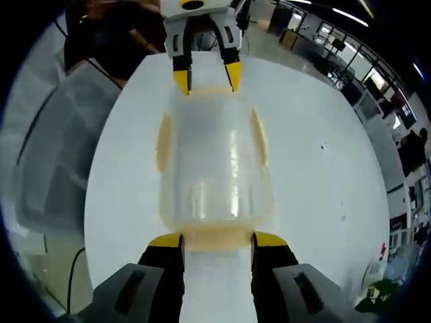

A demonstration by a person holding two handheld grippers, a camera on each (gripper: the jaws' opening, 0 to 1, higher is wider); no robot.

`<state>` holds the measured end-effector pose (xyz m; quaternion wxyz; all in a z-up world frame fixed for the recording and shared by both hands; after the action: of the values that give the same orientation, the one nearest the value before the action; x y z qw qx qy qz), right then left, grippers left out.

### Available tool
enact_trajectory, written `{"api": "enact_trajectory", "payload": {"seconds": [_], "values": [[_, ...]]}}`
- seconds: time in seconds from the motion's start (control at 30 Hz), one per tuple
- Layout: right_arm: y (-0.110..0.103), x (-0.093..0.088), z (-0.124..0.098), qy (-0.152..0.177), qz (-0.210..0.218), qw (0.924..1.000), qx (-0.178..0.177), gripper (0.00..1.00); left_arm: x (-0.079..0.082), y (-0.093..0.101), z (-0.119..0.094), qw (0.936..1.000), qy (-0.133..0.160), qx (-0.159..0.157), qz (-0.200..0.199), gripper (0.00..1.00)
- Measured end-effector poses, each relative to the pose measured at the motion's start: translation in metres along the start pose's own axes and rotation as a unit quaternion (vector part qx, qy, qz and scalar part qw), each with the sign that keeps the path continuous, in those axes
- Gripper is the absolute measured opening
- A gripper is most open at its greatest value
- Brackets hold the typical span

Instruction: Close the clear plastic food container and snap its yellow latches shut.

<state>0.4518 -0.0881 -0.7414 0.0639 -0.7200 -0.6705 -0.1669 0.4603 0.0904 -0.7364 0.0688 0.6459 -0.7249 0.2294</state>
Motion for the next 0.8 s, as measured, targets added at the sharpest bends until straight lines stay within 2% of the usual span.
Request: {"api": "enact_trajectory", "payload": {"seconds": [0.8], "values": [[0.007,-0.035,-0.003,0.000,0.010,0.9999,0.003,0.37,0.027,-0.007,0.022,0.9999,0.008,-0.006,0.004,0.40]]}}
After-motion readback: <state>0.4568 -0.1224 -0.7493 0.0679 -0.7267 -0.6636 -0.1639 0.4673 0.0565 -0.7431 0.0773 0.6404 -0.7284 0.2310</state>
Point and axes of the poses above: the point that each gripper's makers call its tool centre point, and the gripper's own axes: z roughly forward along the fingers, y roughly to its right, x roughly out of its top, the point moved 2 cm from there along -z, roughly backward along the fingers, and after that the axes turned 5 degrees about -y, right-handed, at the moved point
